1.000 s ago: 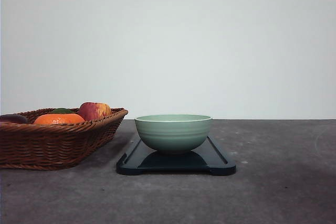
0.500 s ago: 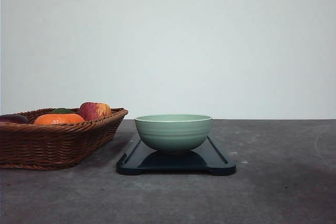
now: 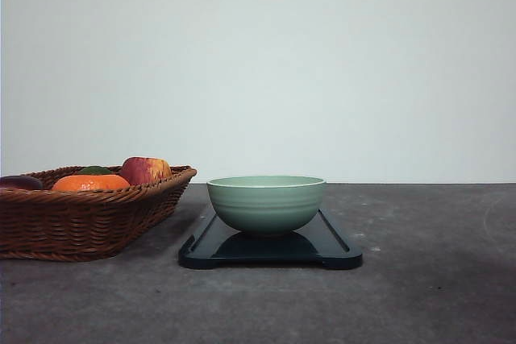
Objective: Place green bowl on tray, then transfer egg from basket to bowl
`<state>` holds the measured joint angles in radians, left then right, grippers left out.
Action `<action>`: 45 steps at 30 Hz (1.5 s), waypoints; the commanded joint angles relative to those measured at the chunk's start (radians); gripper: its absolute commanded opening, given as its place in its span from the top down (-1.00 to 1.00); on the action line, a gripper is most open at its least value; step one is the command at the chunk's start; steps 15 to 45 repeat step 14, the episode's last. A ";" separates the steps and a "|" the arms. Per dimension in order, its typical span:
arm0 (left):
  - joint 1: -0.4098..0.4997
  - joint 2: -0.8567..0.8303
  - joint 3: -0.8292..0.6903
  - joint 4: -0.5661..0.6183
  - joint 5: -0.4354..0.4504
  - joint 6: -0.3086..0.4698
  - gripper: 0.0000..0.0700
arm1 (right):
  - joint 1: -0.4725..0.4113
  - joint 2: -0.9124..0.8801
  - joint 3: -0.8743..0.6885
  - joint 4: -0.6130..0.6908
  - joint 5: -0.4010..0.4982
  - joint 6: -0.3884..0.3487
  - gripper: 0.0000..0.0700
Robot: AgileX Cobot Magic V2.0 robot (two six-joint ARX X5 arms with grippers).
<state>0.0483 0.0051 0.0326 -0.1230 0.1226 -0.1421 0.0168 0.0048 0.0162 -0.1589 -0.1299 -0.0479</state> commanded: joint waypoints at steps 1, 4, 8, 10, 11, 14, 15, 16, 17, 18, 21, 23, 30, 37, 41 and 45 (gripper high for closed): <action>0.001 -0.001 -0.019 0.012 -0.003 0.014 1.00 | 0.001 -0.001 -0.004 0.001 0.000 0.010 0.96; 0.001 -0.001 -0.019 0.012 -0.003 0.014 1.00 | 0.001 -0.001 -0.004 0.001 0.000 0.010 0.96; 0.001 -0.001 -0.019 0.012 -0.003 0.014 1.00 | 0.001 -0.001 -0.004 0.001 0.000 0.010 0.96; 0.001 -0.001 -0.019 0.012 -0.003 0.014 1.00 | 0.001 -0.001 -0.004 0.001 0.000 0.010 0.96; 0.001 -0.001 -0.019 0.012 -0.003 0.014 1.00 | 0.001 -0.001 -0.004 0.001 0.000 0.010 0.96; 0.001 -0.001 -0.019 0.012 -0.002 0.014 1.00 | 0.001 -0.001 -0.004 0.001 0.000 0.010 0.96; 0.001 -0.001 -0.019 0.012 -0.002 0.014 1.00 | 0.001 -0.001 -0.004 0.001 0.000 0.010 0.96; 0.001 -0.001 -0.019 0.012 -0.002 0.014 1.00 | 0.001 -0.001 -0.004 0.001 0.000 0.010 0.96; 0.001 -0.001 -0.019 0.012 -0.002 0.014 1.00 | 0.001 -0.001 -0.004 0.001 0.000 0.010 0.96; 0.001 -0.001 -0.019 0.012 -0.002 0.014 1.00 | 0.001 -0.001 -0.004 0.001 0.000 0.010 0.96; 0.001 -0.001 -0.019 0.012 -0.002 0.014 1.00 | 0.001 -0.001 -0.004 0.001 0.000 0.010 0.96; 0.001 -0.001 -0.019 0.012 -0.002 0.014 1.00 | 0.001 -0.001 -0.004 0.001 0.000 0.010 0.96; 0.001 -0.001 -0.019 0.012 -0.002 0.014 1.00 | 0.001 -0.001 -0.004 0.001 0.000 0.010 0.96; 0.001 -0.001 -0.019 0.012 -0.002 0.014 1.00 | 0.001 -0.001 -0.004 0.001 0.000 0.010 0.96; 0.001 -0.001 -0.019 0.012 -0.002 0.014 1.00 | 0.001 -0.001 -0.004 0.001 0.000 0.010 0.96; 0.001 -0.001 -0.019 0.012 -0.002 0.014 1.00 | 0.001 -0.001 -0.004 0.001 0.000 0.010 0.96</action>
